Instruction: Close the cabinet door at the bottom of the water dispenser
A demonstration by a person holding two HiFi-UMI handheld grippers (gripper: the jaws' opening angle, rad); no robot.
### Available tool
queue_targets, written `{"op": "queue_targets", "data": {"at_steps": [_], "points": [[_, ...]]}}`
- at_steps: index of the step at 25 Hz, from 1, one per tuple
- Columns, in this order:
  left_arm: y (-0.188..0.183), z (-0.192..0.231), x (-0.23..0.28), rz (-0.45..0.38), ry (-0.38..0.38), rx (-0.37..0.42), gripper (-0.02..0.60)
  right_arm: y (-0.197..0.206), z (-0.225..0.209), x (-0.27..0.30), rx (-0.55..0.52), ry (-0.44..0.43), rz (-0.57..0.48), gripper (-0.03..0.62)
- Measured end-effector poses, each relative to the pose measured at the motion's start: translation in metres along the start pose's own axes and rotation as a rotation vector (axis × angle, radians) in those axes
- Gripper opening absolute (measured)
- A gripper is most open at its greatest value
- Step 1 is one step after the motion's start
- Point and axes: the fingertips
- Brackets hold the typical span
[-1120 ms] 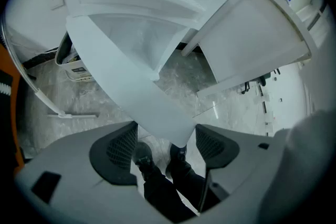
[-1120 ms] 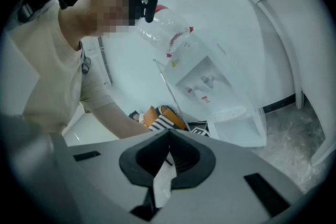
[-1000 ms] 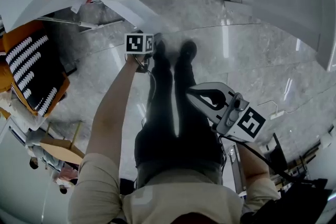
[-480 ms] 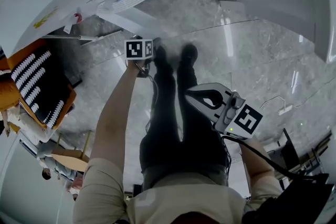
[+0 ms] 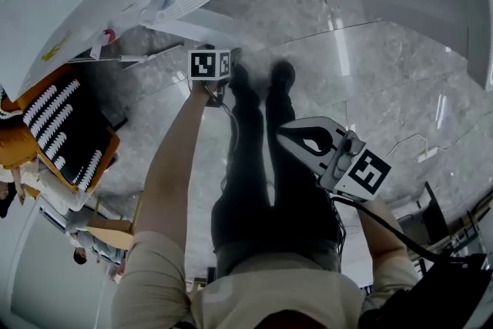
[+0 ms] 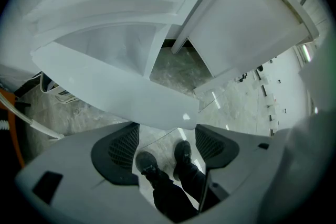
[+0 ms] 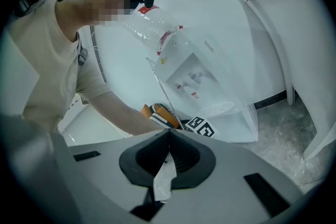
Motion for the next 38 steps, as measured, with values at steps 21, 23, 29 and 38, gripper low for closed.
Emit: {"op": "queue_targets", "data": {"at_steps": [21,23,29,38], "points": [[-0.037,0.001,0.009,0.004,-0.006,0.155,0.311,-0.006,-0.016,-0.002,0.021,0.028,-0.016,0.011],[-0.040,0.002,0.009,0.008,-0.007,0.181,0.311,-0.007,-0.016,-0.002,0.022,0.030,-0.021,0.011],[-0.050,0.010,0.007,-0.004,-0.026,0.203,0.311,-0.008,-0.016,-0.001,0.025,0.026,-0.018,0.011],[-0.061,0.020,0.006,-0.015,-0.050,0.209,0.311,-0.013,-0.018,-0.001,0.038,0.011,-0.028,0.011]]}}
Point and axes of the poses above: the fingertips, and each gripper's own axes: x forward along the fingers, z to its left, y out of its underside, and after that the axes turned 14 degrees about x, right-handed
